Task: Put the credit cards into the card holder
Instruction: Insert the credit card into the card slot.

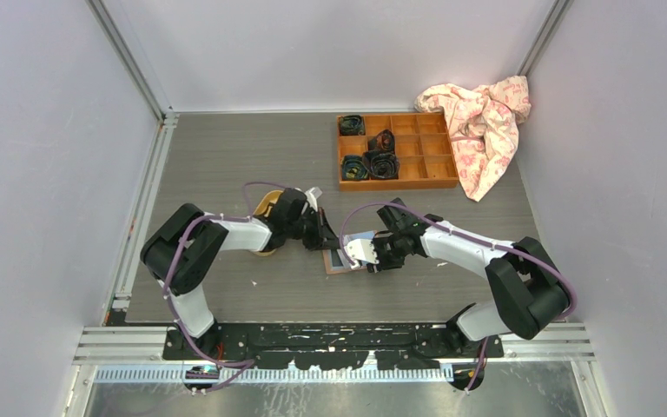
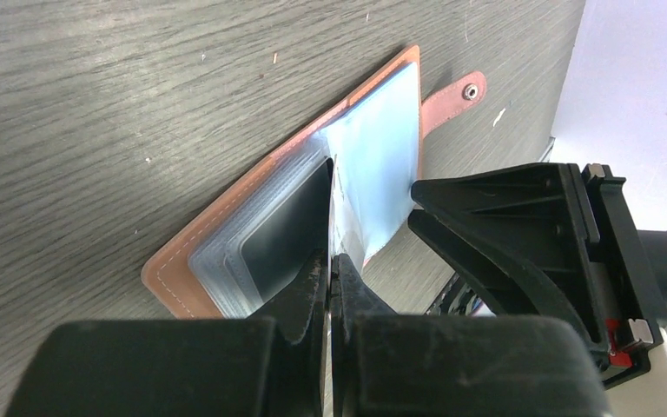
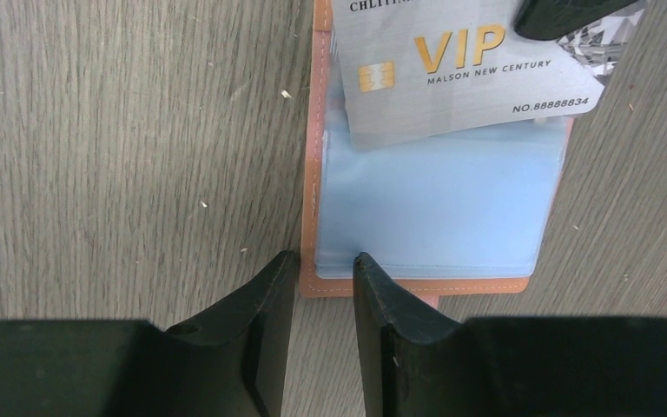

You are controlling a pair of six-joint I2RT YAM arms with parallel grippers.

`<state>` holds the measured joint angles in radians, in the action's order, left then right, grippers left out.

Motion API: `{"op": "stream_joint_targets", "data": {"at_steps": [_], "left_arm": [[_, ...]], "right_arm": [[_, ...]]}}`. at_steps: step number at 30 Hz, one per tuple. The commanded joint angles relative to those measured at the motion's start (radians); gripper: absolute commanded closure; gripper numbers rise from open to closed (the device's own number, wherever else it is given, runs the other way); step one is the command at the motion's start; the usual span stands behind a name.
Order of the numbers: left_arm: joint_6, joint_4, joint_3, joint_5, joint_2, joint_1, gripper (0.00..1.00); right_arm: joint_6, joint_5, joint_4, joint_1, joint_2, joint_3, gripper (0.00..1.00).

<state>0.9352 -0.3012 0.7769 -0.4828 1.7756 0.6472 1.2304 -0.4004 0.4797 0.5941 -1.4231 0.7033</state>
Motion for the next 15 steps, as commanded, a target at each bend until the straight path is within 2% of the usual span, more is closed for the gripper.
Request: {"op": "stream_joint_targets", "data": {"at_steps": [1,15], "left_arm": [[-0.028,0.072,0.046,0.014,0.022,0.004,1.00],[-0.074,0.240,0.159,-0.020,0.082,0.004,1.00]], "right_arm": [[0.016,0.000,0.009,0.010,-0.007,0.027,0.63],[0.017,0.006,0.008,0.022,-0.012,0.027,0.63]]}}
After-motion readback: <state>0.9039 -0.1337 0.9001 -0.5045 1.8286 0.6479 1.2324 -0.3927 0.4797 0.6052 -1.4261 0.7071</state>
